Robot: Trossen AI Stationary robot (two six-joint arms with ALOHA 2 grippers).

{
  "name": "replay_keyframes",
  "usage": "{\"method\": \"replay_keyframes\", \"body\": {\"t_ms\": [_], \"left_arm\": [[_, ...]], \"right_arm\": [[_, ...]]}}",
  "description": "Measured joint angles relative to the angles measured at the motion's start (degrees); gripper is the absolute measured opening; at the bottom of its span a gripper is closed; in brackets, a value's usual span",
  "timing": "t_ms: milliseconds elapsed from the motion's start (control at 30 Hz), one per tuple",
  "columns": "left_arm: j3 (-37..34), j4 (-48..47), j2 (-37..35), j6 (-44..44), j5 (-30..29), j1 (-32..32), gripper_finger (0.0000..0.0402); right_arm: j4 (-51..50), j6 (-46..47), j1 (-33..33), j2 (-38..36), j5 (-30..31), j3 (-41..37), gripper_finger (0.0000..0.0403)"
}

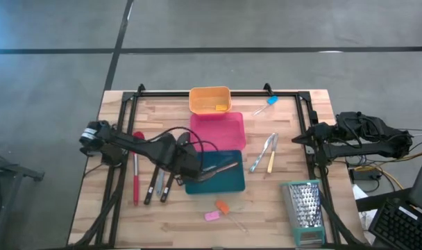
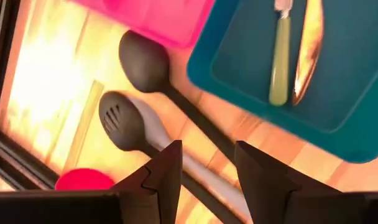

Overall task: Pick & Place Kitchen Items
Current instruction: Put the left black serving spoon into the pink bin

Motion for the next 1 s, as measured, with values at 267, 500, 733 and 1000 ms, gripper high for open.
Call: {"method": "replay_keyframes", "body": {"t_ms": [267,500,733,1000], "left_arm": [[-7.93,-0.12,-2.65,-4.11,-1.09,-1.11,0.0151],[-18.16,1.08,-8.48,-7.54,-6.38,-1.08,0.0144],[-31.52,2.89,-20.47,-20.28,-6.6,-0.73,0.0127],[-43.48,2.85,-30.34,-32.8,-4.64,0.41,0.0126]], "right_arm": [[0.01,-0.02,0.0,0.0,-0.01,0.0,0.0009],[-0.01,0.0,0.0,0.0,-0.01,0.0,0.0009],[-0.01,0.08,0.01,0.0,-0.03,0.0,0.0009],[-0.01,0.02,0.0,0.0,-0.03,0.0,0.0009]]}}
